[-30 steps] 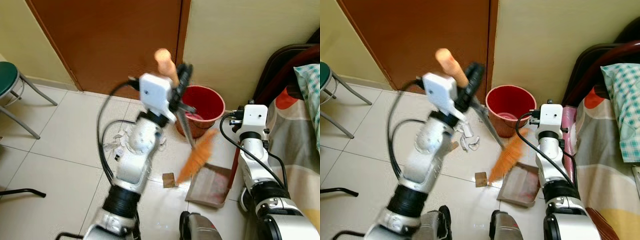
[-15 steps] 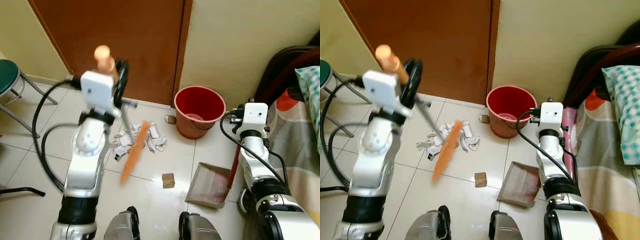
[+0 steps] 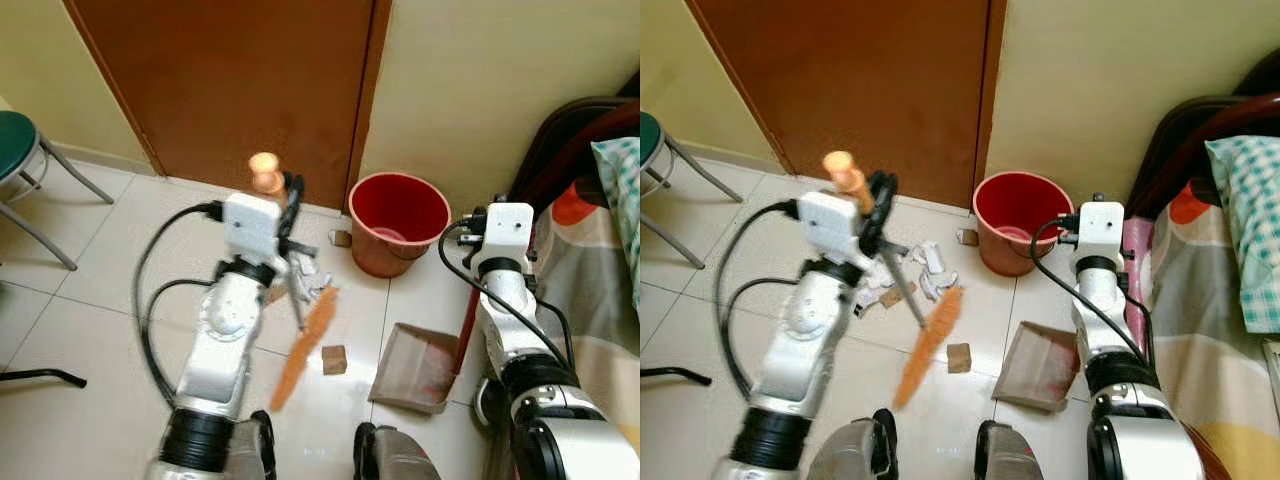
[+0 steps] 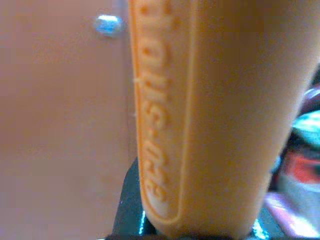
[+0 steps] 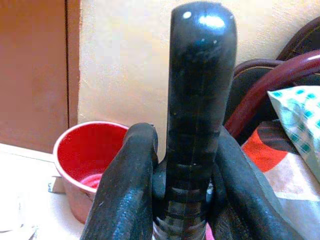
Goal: Sweep floor
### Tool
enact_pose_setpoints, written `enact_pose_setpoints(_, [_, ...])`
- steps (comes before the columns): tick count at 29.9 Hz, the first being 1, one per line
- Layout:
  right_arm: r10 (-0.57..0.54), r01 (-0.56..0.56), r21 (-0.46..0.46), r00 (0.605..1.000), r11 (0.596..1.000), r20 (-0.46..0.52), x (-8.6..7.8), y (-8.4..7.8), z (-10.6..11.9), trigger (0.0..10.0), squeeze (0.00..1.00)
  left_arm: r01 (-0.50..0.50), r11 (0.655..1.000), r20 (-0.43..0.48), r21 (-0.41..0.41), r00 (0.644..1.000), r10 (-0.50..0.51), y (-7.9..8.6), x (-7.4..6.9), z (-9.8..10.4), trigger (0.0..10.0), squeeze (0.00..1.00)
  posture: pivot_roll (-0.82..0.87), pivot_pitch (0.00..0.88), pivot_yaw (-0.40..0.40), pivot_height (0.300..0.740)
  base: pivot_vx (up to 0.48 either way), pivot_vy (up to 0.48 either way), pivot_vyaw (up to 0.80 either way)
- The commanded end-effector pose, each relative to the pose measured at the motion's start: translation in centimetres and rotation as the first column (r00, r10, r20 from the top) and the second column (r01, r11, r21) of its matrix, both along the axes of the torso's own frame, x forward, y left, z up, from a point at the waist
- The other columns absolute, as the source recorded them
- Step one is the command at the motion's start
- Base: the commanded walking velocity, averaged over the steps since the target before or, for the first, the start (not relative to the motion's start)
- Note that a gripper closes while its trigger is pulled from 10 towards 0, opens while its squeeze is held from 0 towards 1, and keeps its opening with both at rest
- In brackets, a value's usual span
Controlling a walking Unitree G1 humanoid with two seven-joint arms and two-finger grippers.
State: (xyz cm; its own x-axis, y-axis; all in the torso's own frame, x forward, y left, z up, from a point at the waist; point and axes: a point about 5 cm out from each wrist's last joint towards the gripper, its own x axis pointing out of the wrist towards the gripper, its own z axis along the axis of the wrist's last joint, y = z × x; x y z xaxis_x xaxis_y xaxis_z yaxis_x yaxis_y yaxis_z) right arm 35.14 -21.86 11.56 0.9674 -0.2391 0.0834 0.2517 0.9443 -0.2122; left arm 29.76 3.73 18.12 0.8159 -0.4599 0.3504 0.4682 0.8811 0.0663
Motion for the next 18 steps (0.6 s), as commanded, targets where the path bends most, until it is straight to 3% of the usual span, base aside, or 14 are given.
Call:
enact_pose_setpoints(1, [-0.007,0.007,0.002,1.000,1.000,0.009,0.0,-0.2,0.2,10.0,0.00,0.063,0.996,0.004,-0.055,0.998,-0.063,-1.8,-0.5,0.6,10.0,0.00,0.00,0.197,-0.028,0.740,0.000,0.000,0.00])
enact_pose_setpoints(5, [0.004,-0.004,0.021,1.000,1.000,0.009,0.1,0.2,0.1,10.0,0.00,0.107,0.987,0.013,-0.116,0.994,-0.106,-3.5,-0.8,1.7,10.0,0.00,0.00,0.197,-0.020,0.740,0.000,0.000,0.00])
enact_pose_setpoints(9, [0.048,-0.047,0.065,0.999,0.997,-0.008,0.1,0.8,-0.3,10.0,0.00,0.108,0.984,0.037,-0.144,0.994,-0.103,-3.9,-0.5,2.5,10.0,0.00,0.01,0.197,-0.015,0.740,0.000,0.000,0.00])
enact_pose_setpoints(14, [0.077,-0.075,0.086,0.997,0.993,-0.025,0.0,1.4,-0.8,10.0,0.00,0.059,0.983,0.083,-0.174,0.996,-0.045,-2.9,0.2,4.2,10.0,0.00,0.02,0.193,-0.014,0.740,0.000,0.000,0.00])
enact_pose_setpoints(18, [0.097,-0.091,0.128,0.994,0.988,-0.048,0.0,1.7,-1.2,10.0,0.00,-0.001,0.982,0.118,-0.188,0.993,0.023,-1.0,0.7,5.4,10.0,0.00,0.02,0.188,-0.012,0.740,0.000,0.000,0.00])
